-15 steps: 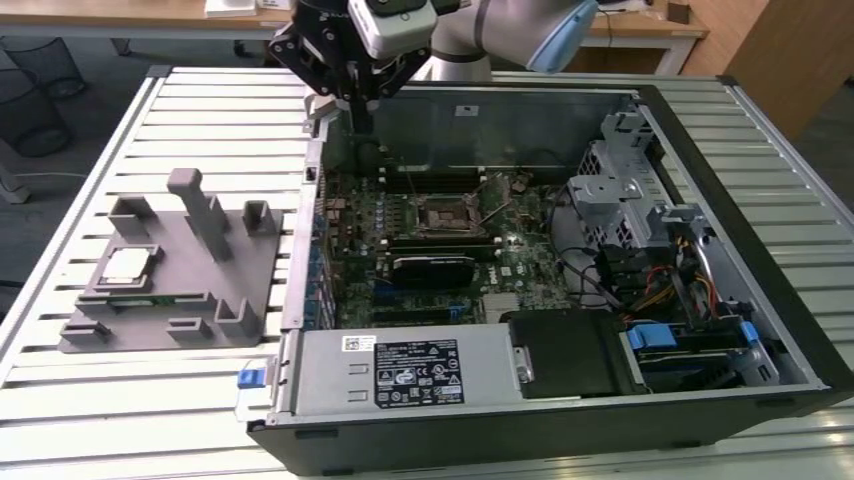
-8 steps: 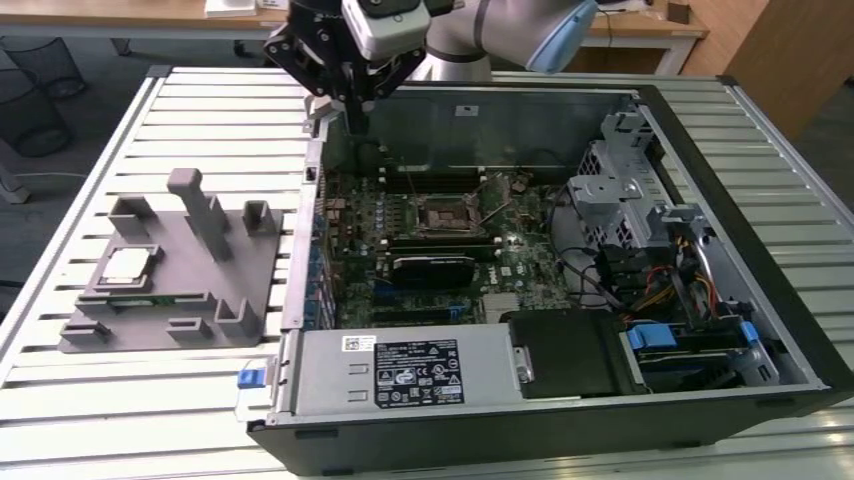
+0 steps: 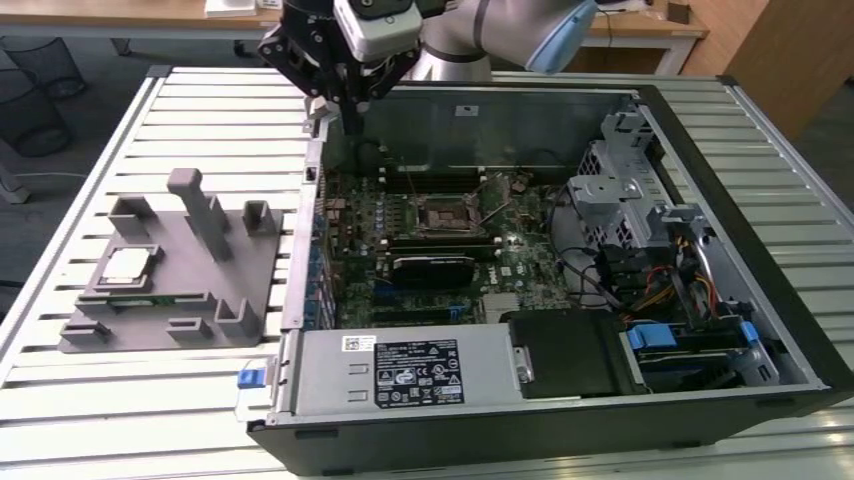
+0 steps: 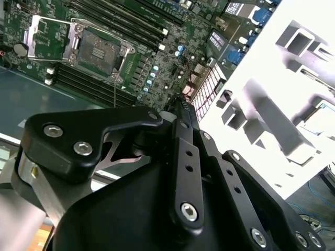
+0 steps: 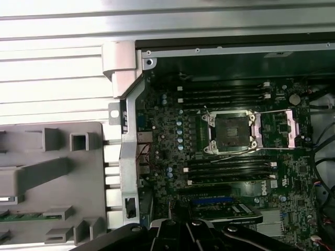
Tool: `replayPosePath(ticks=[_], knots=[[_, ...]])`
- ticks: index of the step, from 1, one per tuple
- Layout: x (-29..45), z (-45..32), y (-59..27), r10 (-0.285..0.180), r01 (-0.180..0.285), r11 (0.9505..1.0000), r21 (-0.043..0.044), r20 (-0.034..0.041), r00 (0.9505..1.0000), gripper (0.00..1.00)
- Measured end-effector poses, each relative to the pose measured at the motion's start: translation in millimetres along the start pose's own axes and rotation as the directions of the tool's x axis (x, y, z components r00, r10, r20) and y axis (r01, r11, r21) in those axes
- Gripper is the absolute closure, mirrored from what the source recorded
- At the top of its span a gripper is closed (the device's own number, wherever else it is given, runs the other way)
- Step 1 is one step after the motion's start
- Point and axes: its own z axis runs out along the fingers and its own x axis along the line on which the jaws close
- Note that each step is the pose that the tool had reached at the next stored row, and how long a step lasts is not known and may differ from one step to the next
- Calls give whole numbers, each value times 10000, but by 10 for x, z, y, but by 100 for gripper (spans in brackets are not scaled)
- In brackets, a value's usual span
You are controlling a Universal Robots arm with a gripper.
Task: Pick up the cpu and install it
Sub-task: 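Reach for the cpu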
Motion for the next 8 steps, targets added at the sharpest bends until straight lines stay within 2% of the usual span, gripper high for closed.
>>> replayPosePath(ticks=[8], knots=[[49, 11, -4, 0, 0, 10000, 1, -5, 10000, 89]])
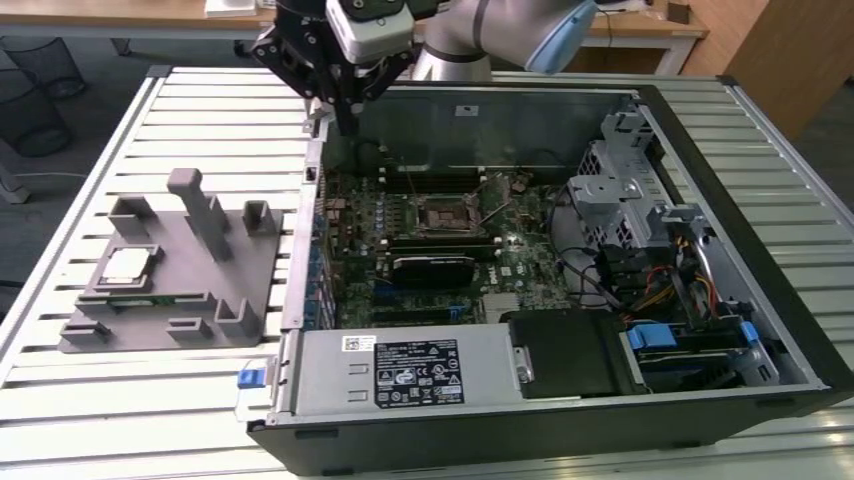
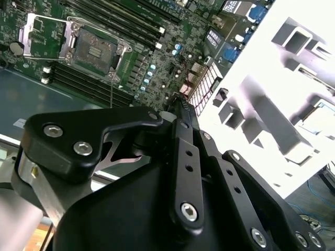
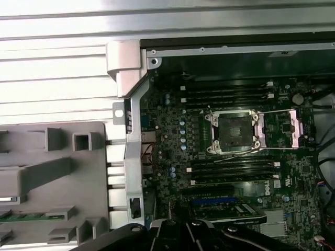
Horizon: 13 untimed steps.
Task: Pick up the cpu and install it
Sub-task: 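Reach for the cpu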
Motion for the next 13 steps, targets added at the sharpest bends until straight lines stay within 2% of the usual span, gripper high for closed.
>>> replayPosePath(ticks=[13], knots=[[104, 18, -9, 1, -1, 10000, 0, -6, 10000, 89]])
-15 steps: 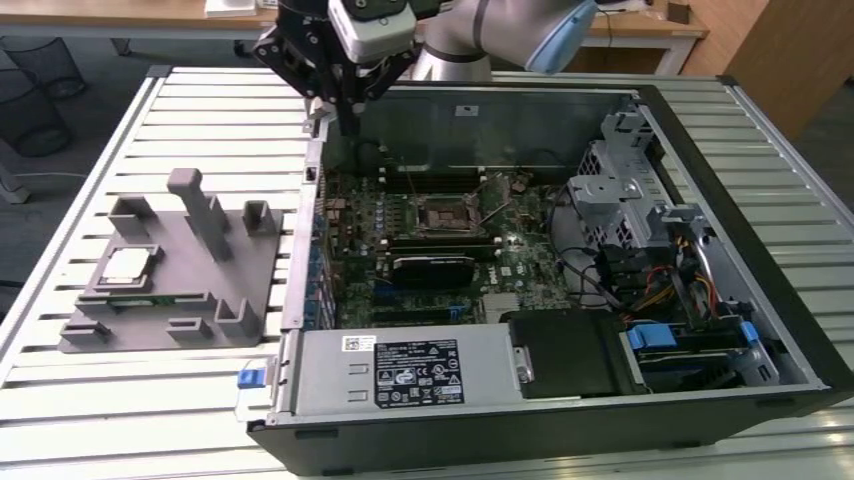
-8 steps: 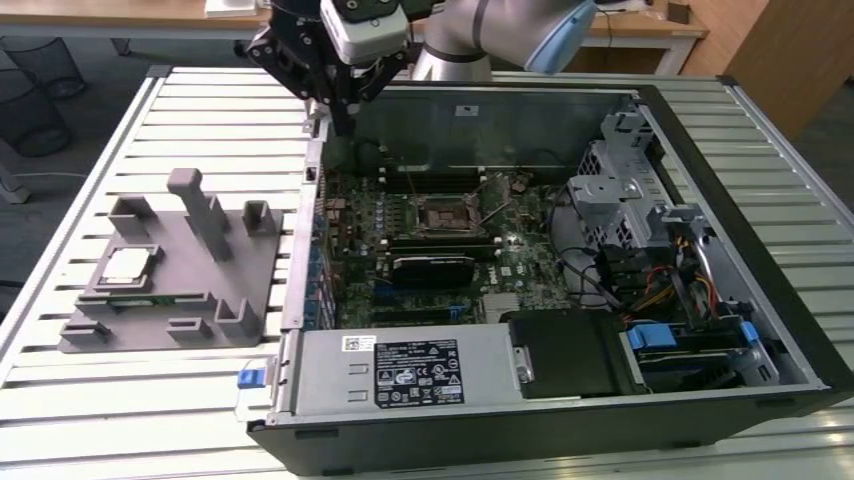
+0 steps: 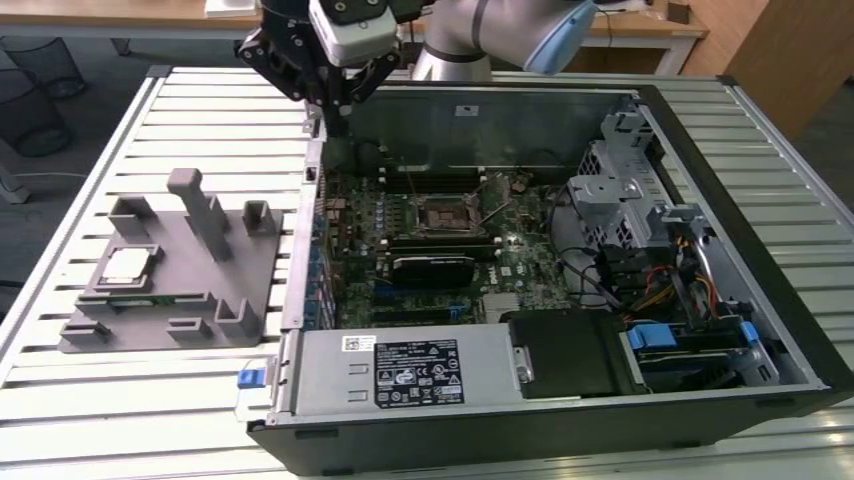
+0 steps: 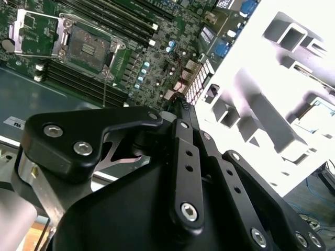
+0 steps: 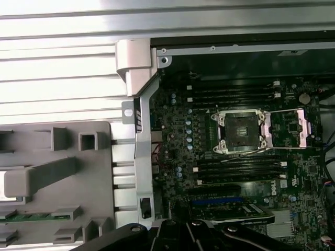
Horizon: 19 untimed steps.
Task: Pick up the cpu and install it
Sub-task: 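Reach for the cpu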
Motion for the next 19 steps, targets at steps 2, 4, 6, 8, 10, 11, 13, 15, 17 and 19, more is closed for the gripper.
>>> replayPosePath(ticks=[2, 4, 6, 8, 10, 11, 13, 15, 17, 19], knots=[[25, 4, -2, -1, 1, 10000, -1, 0, 10000, 89], [45, 8, -4, -1, 1, 10000, -1, 0, 10000, 89], [61, 12, -5, 0, 0, 10000, -1, -2, 10000, 89], [75, 16, -6, 0, 0, 10000, 0, -4, 10000, 89], [88, 20, -7, 1, -1, 10000, -1, -7, 10000, 89], [94, 22, -8, 0, 0, 10000, 0, -9, 10000, 89], [102, 24, -7, 0, 0, 10000, 3, -15, 10000, 89], [112, 28, -7, 1, -1, 10000, 1, -16, 10000, 89], [123, 31, -7, 1, -1, 10000, -1, -17, 10000, 89], [134, 34, -8, 1, -1, 10000, 0, -20, 10000, 89]])
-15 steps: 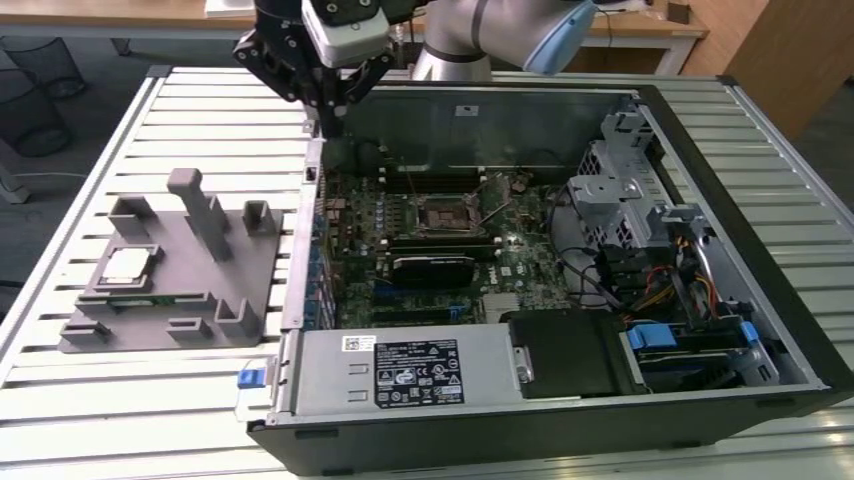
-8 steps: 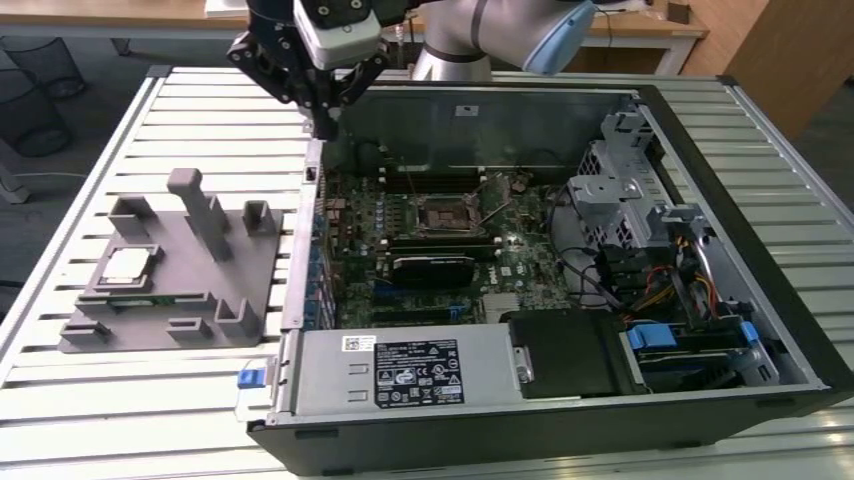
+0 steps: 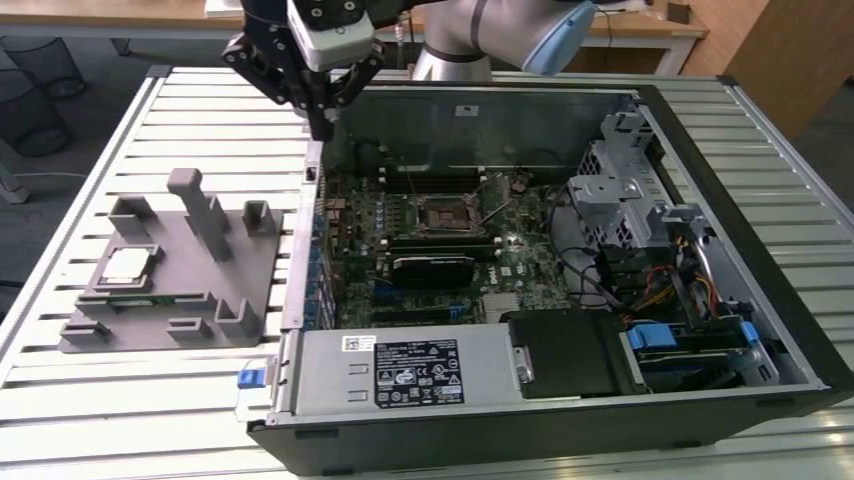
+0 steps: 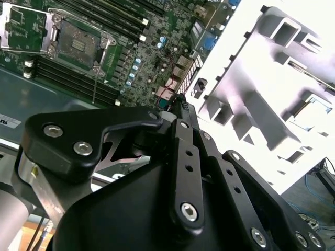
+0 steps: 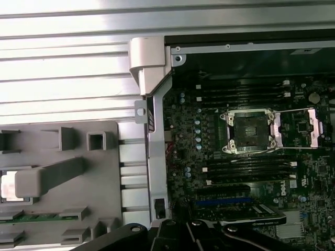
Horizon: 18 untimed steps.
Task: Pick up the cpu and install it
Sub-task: 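Reach for the cpu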
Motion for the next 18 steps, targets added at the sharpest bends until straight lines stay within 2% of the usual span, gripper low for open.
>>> replayPosePath(ticks=[18], knots=[[115, 16, -9, -1, 1, 10000, 1, -3, 10000, 89]])
